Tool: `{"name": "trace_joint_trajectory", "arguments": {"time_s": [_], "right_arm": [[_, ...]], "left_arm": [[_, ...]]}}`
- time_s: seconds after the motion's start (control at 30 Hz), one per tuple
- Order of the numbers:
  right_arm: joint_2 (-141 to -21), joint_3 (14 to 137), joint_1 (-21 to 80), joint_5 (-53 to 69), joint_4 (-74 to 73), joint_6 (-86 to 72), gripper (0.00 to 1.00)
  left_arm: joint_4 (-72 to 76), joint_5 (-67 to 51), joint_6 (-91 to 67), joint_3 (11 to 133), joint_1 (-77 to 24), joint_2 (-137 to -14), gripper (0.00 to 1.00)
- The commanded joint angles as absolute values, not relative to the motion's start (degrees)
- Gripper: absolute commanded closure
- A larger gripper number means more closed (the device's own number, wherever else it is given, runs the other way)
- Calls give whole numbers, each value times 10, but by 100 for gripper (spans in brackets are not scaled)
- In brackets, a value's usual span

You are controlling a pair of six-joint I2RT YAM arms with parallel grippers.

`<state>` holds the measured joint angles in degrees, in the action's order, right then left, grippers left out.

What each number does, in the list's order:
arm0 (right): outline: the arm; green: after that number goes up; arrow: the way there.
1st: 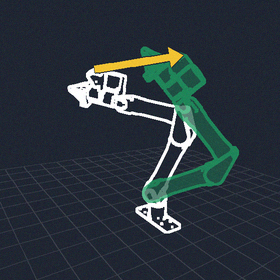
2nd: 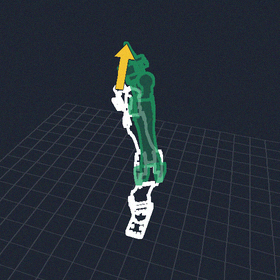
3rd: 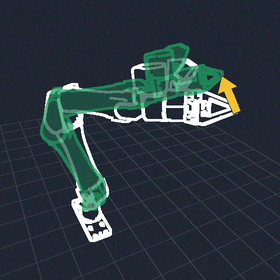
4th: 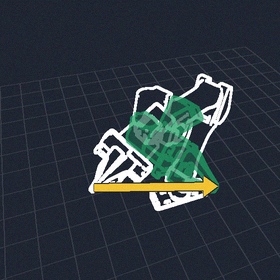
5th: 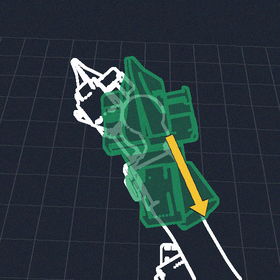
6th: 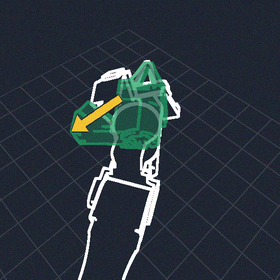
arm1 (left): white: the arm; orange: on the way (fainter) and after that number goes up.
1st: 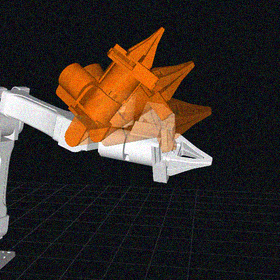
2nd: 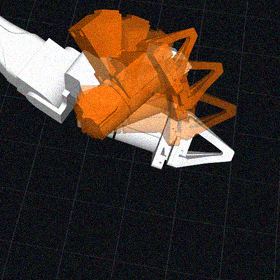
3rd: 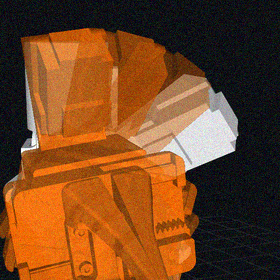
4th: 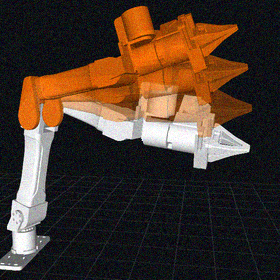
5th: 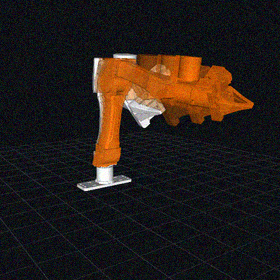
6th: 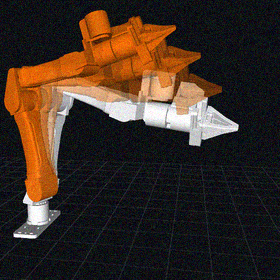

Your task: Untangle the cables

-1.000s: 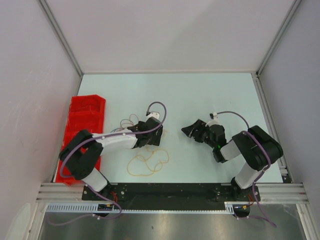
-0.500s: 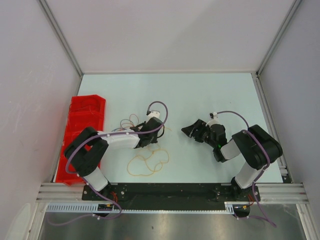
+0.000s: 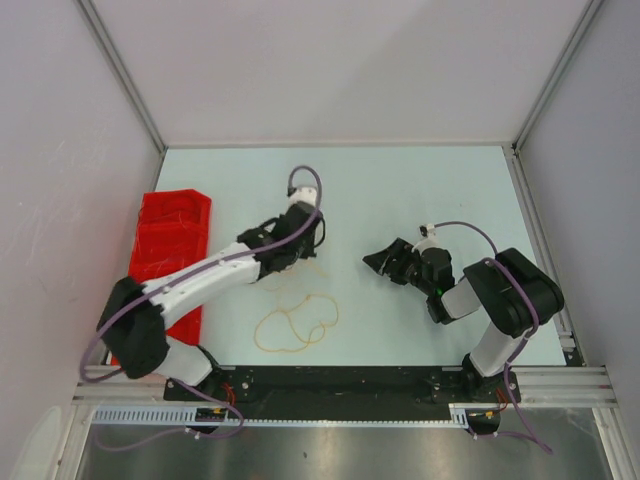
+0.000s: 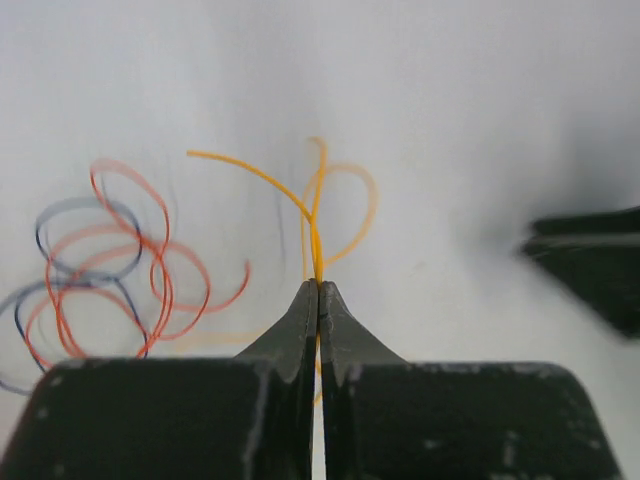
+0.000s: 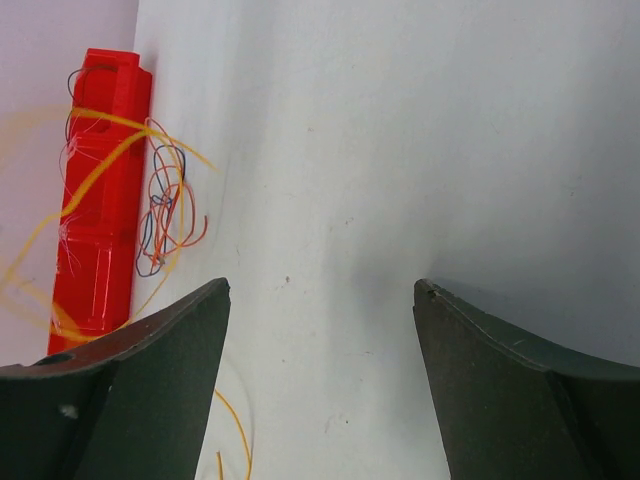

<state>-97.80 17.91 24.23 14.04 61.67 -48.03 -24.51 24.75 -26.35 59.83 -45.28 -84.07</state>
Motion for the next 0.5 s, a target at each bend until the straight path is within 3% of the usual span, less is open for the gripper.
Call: {"name": "trace_joint_trajectory", "arguments": {"time_s": [0.0, 0.1, 0.2, 0.33, 0.47], "right_arm": [[-1009, 165, 242, 143, 526, -476, 21], [-1014, 165, 243, 145, 532, -480, 21], [-1024, 165, 242, 152, 543, -486, 21], [-1032, 166, 242, 156, 553, -490, 21], [-1034, 166, 242, 159, 555, -492, 21]], "left_arm": [[-307, 224, -239, 719, -457, -709, 100], [-267, 224, -223, 695, -456, -652, 100], [-329, 222, -237, 723, -456, -640, 100], [-258, 191, -208, 680, -456, -576, 100], [-266, 165, -154, 764, -456, -553, 100]]}}
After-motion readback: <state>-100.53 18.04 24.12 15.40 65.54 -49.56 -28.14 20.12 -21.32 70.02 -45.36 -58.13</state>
